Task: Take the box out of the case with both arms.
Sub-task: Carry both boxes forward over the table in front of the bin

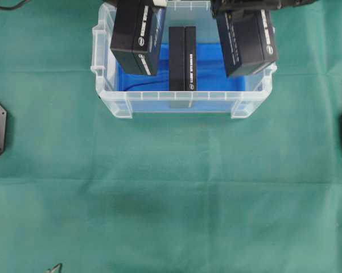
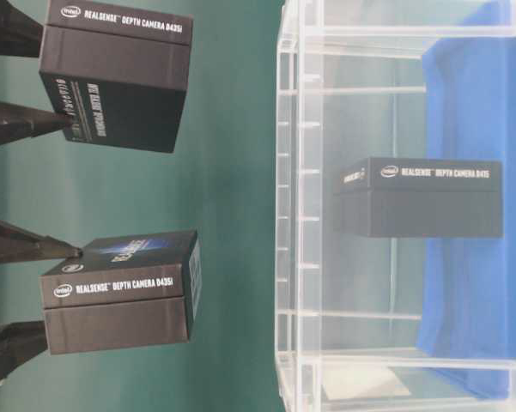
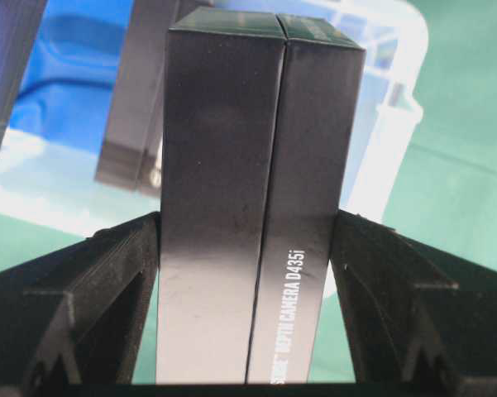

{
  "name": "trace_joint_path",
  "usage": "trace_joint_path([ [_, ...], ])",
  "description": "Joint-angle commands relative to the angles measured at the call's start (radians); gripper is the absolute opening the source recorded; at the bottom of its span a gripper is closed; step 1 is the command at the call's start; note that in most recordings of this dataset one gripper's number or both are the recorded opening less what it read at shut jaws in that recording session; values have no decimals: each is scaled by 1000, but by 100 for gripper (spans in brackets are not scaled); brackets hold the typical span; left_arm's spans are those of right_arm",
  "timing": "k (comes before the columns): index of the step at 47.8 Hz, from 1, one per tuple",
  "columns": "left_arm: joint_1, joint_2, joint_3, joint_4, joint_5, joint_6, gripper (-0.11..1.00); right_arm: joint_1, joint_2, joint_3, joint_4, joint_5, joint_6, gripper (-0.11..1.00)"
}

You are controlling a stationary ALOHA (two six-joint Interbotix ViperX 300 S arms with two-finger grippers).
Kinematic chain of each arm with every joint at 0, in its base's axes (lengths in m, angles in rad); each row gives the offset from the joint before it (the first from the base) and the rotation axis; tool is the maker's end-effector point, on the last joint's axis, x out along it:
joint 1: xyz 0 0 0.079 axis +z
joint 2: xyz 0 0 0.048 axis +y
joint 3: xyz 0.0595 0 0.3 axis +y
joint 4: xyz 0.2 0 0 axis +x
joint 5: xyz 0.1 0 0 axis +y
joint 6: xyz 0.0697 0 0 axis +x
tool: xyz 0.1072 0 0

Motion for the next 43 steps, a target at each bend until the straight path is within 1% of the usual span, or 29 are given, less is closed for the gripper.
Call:
trace_joint_path([
  [1, -34, -37, -23, 18, -5, -9, 64, 37, -18, -23, -6, 8, 34, 67],
  [5, -64, -37, -17, 20, -5, -12, 64, 77, -17, -21, -6, 17, 87, 67],
  [13, -141, -37, -12, 20, -5, -15, 64, 175, -11, -20, -6, 44, 221, 67],
  [19, -196, -37, -12, 20, -5, -15, 64, 244, -6, -20, -23, 64, 319, 67],
  [25, -249, -37, -6, 21, -5, -34, 64, 308, -3, -18, -40, 97, 391, 67],
  [29, -290, -37, -3, 21, -5, -86, 64, 353, -2, -20, -40, 117, 425, 67],
  [33, -330, -38, 6, 25, -5, -156, 64, 387, -2, -20, -40, 123, 436, 67],
  [43, -425, -35, 14, 26, -3, -391, 64, 462, 2, -18, -40, 123, 426, 67],
])
